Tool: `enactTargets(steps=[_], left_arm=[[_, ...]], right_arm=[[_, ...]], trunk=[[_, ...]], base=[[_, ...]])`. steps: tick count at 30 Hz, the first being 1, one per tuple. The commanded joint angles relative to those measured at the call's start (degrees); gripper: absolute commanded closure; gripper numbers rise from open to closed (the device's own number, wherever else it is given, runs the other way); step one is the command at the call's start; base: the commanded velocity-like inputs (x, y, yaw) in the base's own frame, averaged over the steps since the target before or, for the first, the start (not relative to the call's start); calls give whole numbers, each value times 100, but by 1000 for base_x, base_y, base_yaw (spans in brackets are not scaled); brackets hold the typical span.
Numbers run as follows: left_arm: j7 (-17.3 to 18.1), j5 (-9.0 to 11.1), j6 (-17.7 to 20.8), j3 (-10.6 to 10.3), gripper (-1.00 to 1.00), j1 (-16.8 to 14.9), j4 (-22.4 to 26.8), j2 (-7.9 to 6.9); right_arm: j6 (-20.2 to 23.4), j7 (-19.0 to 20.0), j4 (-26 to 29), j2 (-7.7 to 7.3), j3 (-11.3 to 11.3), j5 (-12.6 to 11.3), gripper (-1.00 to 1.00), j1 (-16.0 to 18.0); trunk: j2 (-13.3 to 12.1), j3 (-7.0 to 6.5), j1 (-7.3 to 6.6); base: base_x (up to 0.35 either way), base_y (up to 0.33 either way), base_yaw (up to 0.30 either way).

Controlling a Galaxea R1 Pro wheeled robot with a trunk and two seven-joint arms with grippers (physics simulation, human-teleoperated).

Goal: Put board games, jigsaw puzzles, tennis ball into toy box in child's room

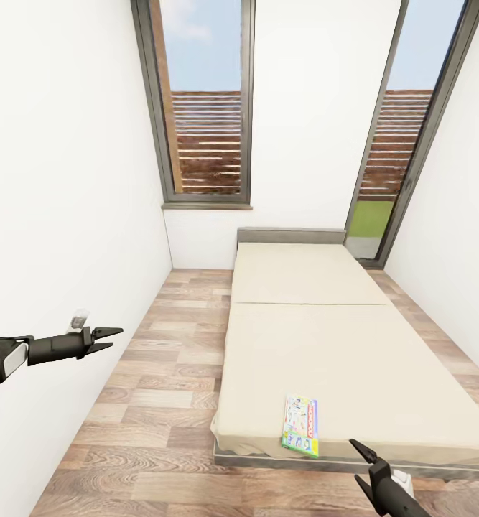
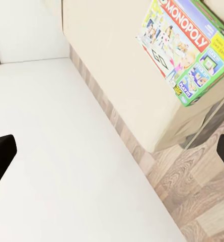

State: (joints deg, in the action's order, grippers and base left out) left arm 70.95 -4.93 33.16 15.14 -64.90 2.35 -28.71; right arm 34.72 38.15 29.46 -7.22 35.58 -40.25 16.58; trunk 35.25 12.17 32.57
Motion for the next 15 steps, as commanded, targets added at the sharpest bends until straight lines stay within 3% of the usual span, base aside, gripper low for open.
enactTargets(steps=[1,15], left_arm=[[25,-52,54,50,-100,-5,2,-2],[42,-56,50,57,-100,-5,6,-15]], right_arm=[[35,7,-1,1,24,-18,-100,5],[-5,8,-1,32,40,-27,-100,4]], trunk=[[50,28,24],[612,279,332]], base=[[0,0,0],[0,0,0]])
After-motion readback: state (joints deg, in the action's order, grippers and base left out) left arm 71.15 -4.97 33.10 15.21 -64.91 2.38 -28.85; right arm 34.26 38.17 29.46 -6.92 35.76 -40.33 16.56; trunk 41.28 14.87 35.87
